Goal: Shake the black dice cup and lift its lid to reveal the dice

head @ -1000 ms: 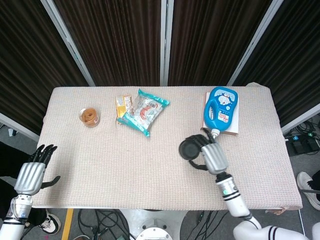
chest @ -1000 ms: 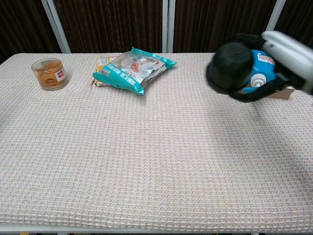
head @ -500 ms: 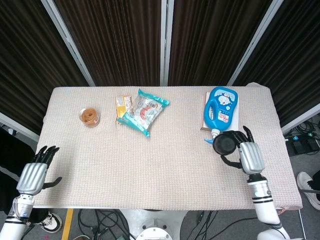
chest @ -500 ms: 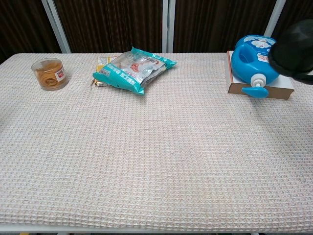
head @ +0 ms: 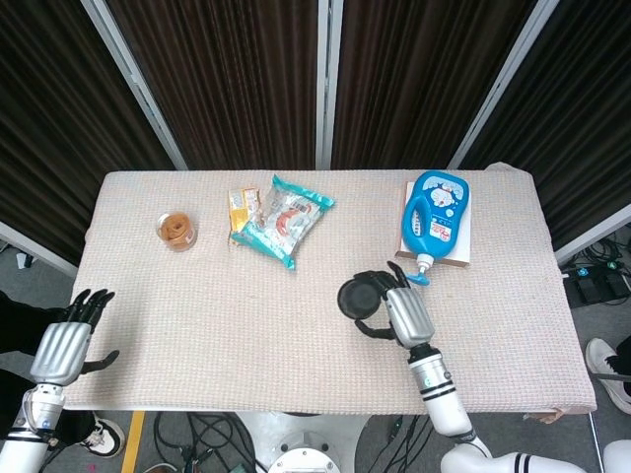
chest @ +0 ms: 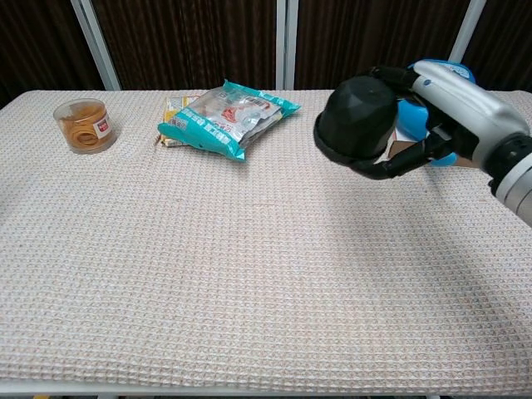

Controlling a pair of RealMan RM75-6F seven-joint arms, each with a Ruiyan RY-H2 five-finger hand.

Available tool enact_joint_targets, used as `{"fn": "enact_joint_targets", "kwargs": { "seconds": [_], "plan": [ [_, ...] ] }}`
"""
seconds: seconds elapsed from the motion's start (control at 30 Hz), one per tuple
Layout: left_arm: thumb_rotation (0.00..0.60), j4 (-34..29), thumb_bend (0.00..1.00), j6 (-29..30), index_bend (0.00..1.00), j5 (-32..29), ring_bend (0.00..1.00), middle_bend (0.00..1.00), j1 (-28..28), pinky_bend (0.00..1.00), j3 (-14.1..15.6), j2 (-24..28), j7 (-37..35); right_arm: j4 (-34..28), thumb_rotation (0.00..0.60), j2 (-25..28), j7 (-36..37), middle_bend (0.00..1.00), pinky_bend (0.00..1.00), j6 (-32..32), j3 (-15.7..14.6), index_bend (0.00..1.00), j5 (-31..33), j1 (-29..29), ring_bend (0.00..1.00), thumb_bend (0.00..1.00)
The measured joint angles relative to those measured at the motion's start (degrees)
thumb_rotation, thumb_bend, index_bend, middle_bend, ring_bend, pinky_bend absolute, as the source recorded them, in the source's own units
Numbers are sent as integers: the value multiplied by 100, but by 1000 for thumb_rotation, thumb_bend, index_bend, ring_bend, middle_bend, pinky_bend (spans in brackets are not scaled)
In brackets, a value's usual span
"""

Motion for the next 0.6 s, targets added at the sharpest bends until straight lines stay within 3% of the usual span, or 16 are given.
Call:
{"fn": "enact_joint_targets", "kwargs": {
  "seconds": [0.07, 0.23, 0.33, 0.47, 0.6],
  "plan": [
    [600, 1, 175, -10, 92, 31, 0, 74, -29, 192, -4, -25, 0, -37, 600, 292, 142, 548, 0, 91, 30, 575, 73, -137, 192, 291],
    [600, -59, 175, 26, 92, 80, 0, 73, -42, 192, -3, -68, 94, -114, 600, 1634, 340, 548, 0, 169, -18, 575, 51, -326, 192, 291],
    [600, -94, 175, 59, 92, 34, 0, 74, -2, 192, 6, -41, 157, -105, 600, 2003, 288, 548, 0, 32, -74, 576, 12, -242, 192, 292],
    [600, -142, 175, 102, 92, -58, 0, 74, 41, 192, -20, 64, 170, 29, 600, 1628, 56, 547, 0, -274, -89, 577, 46, 35, 192, 292],
    [600, -146, 175, 93, 92, -80, 0, 74, 50, 192, -27, 126, 112, 173, 600, 350, -333, 546, 0, -510, -29, 577, 164, 352, 192, 291]
  ]
}}
